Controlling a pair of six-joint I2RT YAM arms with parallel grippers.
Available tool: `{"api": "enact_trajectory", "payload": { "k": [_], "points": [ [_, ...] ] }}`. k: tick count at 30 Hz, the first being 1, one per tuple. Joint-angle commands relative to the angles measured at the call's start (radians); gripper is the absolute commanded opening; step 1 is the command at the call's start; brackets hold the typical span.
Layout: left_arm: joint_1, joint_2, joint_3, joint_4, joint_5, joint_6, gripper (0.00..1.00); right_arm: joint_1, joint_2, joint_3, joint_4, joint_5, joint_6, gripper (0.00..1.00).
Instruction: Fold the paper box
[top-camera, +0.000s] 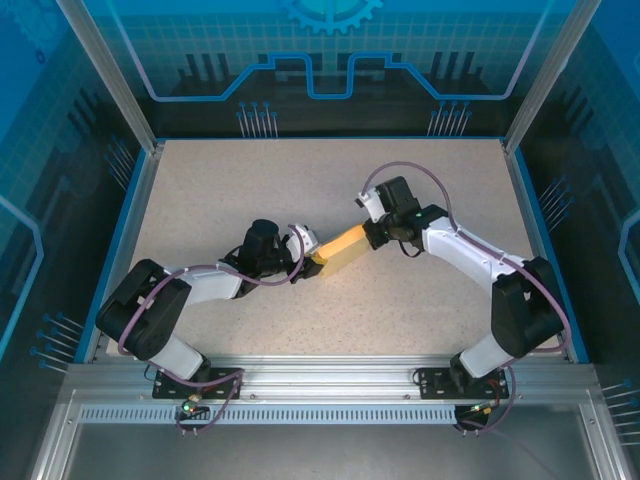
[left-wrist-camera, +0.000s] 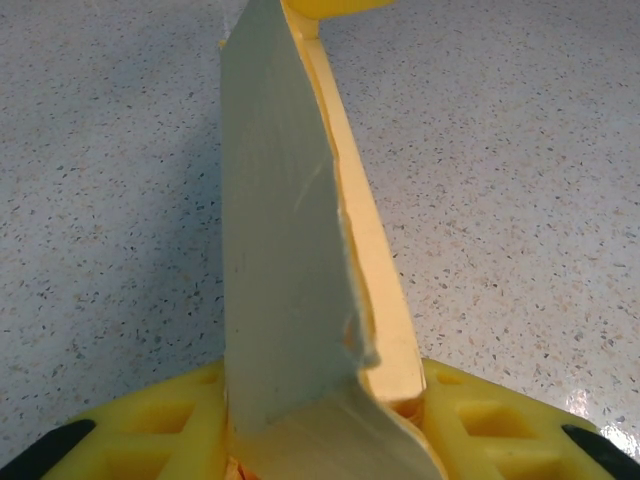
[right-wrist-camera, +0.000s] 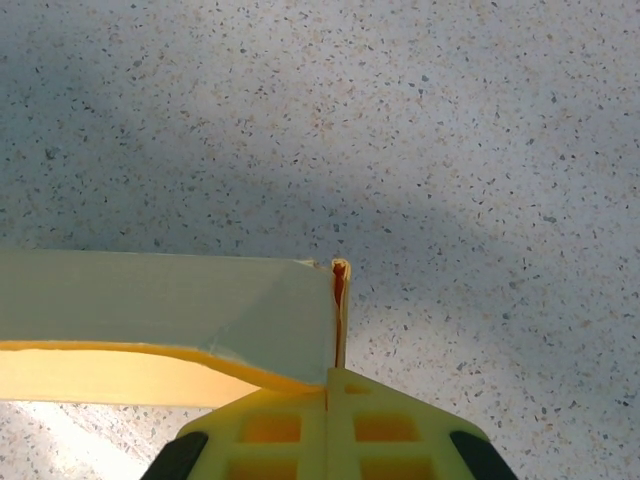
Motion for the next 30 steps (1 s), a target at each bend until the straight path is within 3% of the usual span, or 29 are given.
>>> {"api": "enact_trajectory", "payload": {
  "k": [1,15,20,25,30],
  "points": [
    [0.004,0.002,0.006,0.041,-0.029,0.009,0.41,-0.006,-0.019,-0.037,0.004,-0.035,-0.015,0.03],
    [0.004,-0.063,-0.012,0.036,-0.067,-0.112,0.63,-0.004,-0.057,-0.045,-0.005,0.041,0.049,0.01],
    [-0.006,-0.141,-0.01,-0.081,-0.103,-0.203,0.66,0.001,-0.057,-0.024,-0.032,0.063,0.106,0.01],
    [-0.039,-0.248,0.002,-0.24,-0.219,-0.328,0.65,0.014,-0.059,-0.008,-0.055,0.086,0.157,0.01],
    [-0.121,-0.281,0.078,-0.44,-0.35,-0.368,0.62,0.021,-0.059,0.004,-0.072,0.101,0.184,0.02]
  ]
}}
